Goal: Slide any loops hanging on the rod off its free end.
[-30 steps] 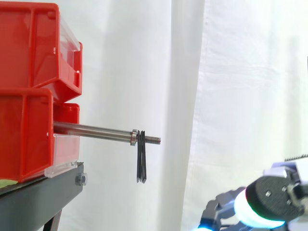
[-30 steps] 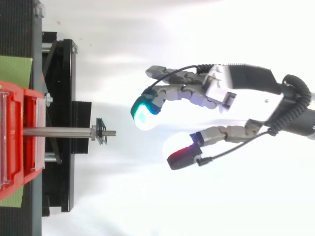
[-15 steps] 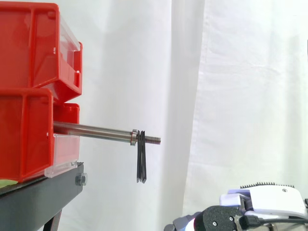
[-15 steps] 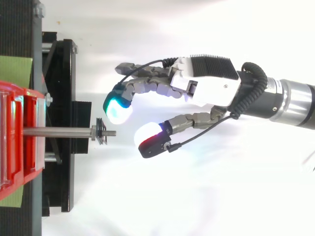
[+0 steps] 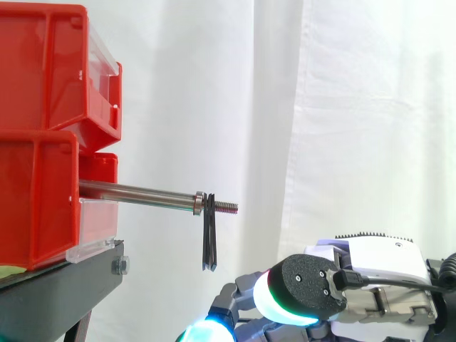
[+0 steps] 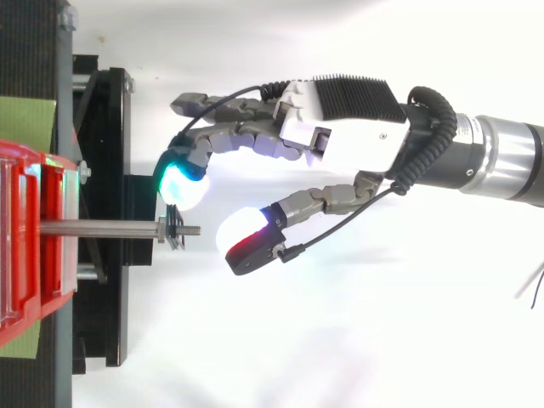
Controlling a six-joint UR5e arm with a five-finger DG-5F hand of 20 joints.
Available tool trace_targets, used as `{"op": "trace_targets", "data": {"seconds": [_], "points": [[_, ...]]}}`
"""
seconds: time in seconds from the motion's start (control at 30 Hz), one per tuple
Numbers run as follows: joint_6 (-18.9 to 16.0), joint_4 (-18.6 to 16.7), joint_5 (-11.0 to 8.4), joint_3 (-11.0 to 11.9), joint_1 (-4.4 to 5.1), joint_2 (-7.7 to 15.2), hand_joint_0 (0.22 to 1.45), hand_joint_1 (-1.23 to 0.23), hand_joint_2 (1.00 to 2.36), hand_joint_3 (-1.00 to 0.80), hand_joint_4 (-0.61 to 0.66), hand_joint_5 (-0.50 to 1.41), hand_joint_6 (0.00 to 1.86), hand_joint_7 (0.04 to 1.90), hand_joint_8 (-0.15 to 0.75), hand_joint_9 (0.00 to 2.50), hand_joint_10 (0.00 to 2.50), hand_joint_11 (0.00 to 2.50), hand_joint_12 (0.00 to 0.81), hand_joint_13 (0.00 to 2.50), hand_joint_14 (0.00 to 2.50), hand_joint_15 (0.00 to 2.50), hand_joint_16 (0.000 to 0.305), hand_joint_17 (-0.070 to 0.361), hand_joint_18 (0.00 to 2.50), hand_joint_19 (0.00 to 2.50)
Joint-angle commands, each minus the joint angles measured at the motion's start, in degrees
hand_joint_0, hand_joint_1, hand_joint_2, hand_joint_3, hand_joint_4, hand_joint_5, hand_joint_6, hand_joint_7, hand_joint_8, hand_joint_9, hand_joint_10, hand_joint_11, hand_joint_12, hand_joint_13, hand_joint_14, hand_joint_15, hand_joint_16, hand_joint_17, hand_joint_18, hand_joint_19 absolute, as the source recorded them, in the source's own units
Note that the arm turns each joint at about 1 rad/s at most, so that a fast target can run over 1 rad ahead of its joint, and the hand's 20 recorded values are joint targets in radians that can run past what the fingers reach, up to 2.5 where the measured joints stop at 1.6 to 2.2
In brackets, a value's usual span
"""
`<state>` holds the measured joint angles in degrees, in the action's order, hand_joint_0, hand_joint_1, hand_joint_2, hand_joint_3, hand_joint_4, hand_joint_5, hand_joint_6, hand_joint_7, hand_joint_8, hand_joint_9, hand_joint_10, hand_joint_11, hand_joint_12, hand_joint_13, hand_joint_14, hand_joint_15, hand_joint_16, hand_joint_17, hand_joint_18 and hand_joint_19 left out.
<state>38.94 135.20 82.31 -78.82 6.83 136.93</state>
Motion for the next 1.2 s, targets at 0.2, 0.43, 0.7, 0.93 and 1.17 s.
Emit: {"op": "trace_targets", "data": {"seconds": [0.2, 0.43, 0.7, 0.93, 1.17], "points": [[1.93, -1.34, 0.92, 1.39, 0.03, 0.00, 0.51, -0.46, 1.00, -0.48, 0.22, -0.25, 0.50, 0.86, 0.320, 0.32, 0.00, 0.00, 0.389, 0.28, 0.00, 0.00, 0.060, 0.134, 0.40, 0.12], [2.99, -1.43, 1.01, 3.23, -0.06, 0.88, 0.51, -0.46, 1.00, -0.48, 0.22, -0.25, 0.50, 0.86, 0.320, 0.33, 0.00, 0.00, 0.387, 0.28, 0.00, 0.00, 0.059, 0.134, 0.41, 0.12], [1.93, -0.99, 3.29, 5.61, -0.41, 3.08, 0.51, -0.47, 1.00, -0.48, 0.22, -0.24, 0.50, 0.87, 0.322, 0.34, 0.00, 0.00, 0.388, 0.29, 0.00, 0.00, 0.059, 0.134, 0.42, 0.12], [2.11, -2.22, 3.29, 5.61, -0.59, 3.08, 0.51, -0.47, 1.00, -0.47, 0.23, -0.24, 0.50, 0.87, 0.321, 0.34, 0.00, 0.00, 0.388, 0.30, 0.00, 0.00, 0.059, 0.133, 0.43, 0.13], [2.11, -3.01, 3.64, 5.69, -0.67, 3.08, 0.51, -0.48, 1.00, -0.47, 0.23, -0.24, 0.50, 0.88, 0.320, 0.35, 0.00, 0.00, 0.387, 0.31, 0.00, 0.00, 0.059, 0.132, 0.44, 0.13]]}}
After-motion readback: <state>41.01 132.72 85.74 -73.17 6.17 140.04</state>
